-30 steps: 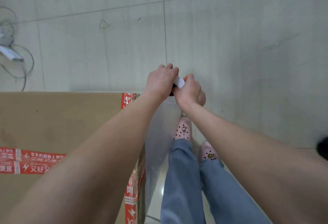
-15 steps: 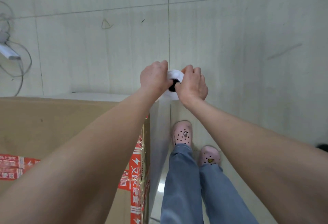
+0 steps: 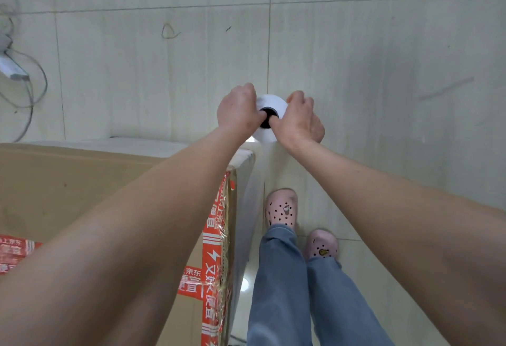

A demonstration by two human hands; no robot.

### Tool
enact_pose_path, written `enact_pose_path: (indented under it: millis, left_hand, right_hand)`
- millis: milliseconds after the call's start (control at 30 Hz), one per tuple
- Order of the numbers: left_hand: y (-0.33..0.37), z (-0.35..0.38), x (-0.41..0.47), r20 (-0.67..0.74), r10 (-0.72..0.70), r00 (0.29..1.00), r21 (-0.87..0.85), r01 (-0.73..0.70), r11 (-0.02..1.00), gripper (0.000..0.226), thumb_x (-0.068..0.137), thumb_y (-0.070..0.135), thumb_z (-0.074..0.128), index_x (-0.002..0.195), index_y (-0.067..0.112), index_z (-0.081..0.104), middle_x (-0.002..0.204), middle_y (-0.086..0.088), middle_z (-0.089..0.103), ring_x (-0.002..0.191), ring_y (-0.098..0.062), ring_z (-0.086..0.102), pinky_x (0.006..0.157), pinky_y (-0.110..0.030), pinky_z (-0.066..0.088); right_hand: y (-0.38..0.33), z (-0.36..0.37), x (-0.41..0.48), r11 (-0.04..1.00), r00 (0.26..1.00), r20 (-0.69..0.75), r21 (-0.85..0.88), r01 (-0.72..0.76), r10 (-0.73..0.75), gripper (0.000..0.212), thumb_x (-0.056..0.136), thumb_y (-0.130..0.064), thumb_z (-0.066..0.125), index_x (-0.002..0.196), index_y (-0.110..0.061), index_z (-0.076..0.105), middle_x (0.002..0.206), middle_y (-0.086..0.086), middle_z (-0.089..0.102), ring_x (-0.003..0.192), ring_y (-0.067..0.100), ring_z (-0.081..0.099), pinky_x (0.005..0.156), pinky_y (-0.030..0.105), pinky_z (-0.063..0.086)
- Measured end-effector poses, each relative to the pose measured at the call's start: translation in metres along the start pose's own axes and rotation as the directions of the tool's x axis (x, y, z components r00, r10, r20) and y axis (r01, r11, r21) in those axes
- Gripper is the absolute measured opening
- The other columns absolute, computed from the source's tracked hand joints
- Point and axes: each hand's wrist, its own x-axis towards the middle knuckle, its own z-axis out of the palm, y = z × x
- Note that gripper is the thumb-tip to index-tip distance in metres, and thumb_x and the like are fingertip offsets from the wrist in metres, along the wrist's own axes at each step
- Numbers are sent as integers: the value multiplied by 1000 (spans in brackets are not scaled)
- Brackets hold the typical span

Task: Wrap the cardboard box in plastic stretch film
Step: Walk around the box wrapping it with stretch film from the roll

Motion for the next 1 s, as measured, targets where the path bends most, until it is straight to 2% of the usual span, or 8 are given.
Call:
enact_pose_path:
  millis: [100, 200, 267, 367, 433, 567, 800, 1000]
  left_hand:
    - [-11, -8, 4, -1, -55, 998, -37, 55, 998, 29, 78, 23, 63, 101, 6, 54, 94, -6, 56, 82, -27, 52, 63, -31, 37]
    - [-24, -20, 10, -11, -116, 993, -72, 115, 991, 26, 78, 24, 64, 96, 10, 52, 90, -4, 52, 81, -26, 50, 63, -30, 36]
    - [-35, -28, 14, -19, -172, 985, -106, 169, 980, 32, 77, 28, 66, 98, 8, 54, 91, -4, 52, 82, -26, 50, 64, -31, 37]
    - [-56, -34, 17, -34, -250, 968, -136, 244, 960, 35, 78, 30, 67, 101, 7, 55, 97, -7, 57, 89, -29, 55, 64, -31, 36]
    - [-72, -36, 18, -41, -285, 958, -152, 276, 949, 34, 78, 30, 66, 100, 6, 54, 100, -9, 60, 86, -28, 55, 63, -31, 36]
    - [-96, -39, 17, -40, -339, 940, -213, 323, 922, 35, 79, 29, 65, 101, 5, 52, 94, -7, 55, 85, -28, 53, 63, -31, 35]
    - [-100, -44, 25, 3, -247, 969, -144, 244, 959, 33, 84, 20, 60, 110, 5, 48, 110, -12, 54, 95, -30, 55, 66, -32, 34]
    - [-103, -47, 36, 26, -155, 988, -45, 156, 987, 25, 87, 12, 52, 111, 6, 50, 110, -13, 53, 96, -31, 55, 66, -33, 36]
  right_hand:
    - [-9, 7, -1, 987, 986, 138, 118, -107, 90, 48, 84, -40, 60, 120, -15, 41, 112, 6, 57, 96, 31, 61, 69, 32, 42]
    - [-30, 14, 1, 905, 953, 238, 335, -264, 190, 52, 79, -41, 67, 115, -14, 41, 106, 4, 59, 87, 28, 64, 66, 32, 49]
    - [-45, 18, 4, 894, 960, 222, 376, -244, 168, 45, 80, -36, 67, 113, -14, 44, 103, 2, 57, 84, 26, 60, 60, 30, 43]
    - [-65, 23, 6, 945, 986, 154, 309, -108, 62, 28, 84, -29, 61, 107, -19, 48, 95, 0, 55, 82, 25, 54, 62, 29, 37]
    - [-79, 29, 6, 968, 991, 134, 251, -24, -10, 26, 85, -28, 61, 107, -21, 49, 92, -1, 55, 81, 25, 53, 64, 28, 36]
    - [-104, 42, 8, 984, 990, 103, 157, 83, -99, 26, 85, -25, 58, 111, -27, 51, 100, 1, 59, 84, 26, 54, 65, 28, 35]
    - [-122, 40, 15, 985, 975, 145, 0, 171, -169, 35, 86, -15, 50, 117, -30, 53, 112, 4, 59, 97, 26, 57, 70, 28, 37]
    - [-137, 35, 19, 948, 936, 206, -85, 308, -286, 43, 90, -14, 47, 127, -33, 55, 119, 2, 60, 108, 25, 57, 76, 29, 41]
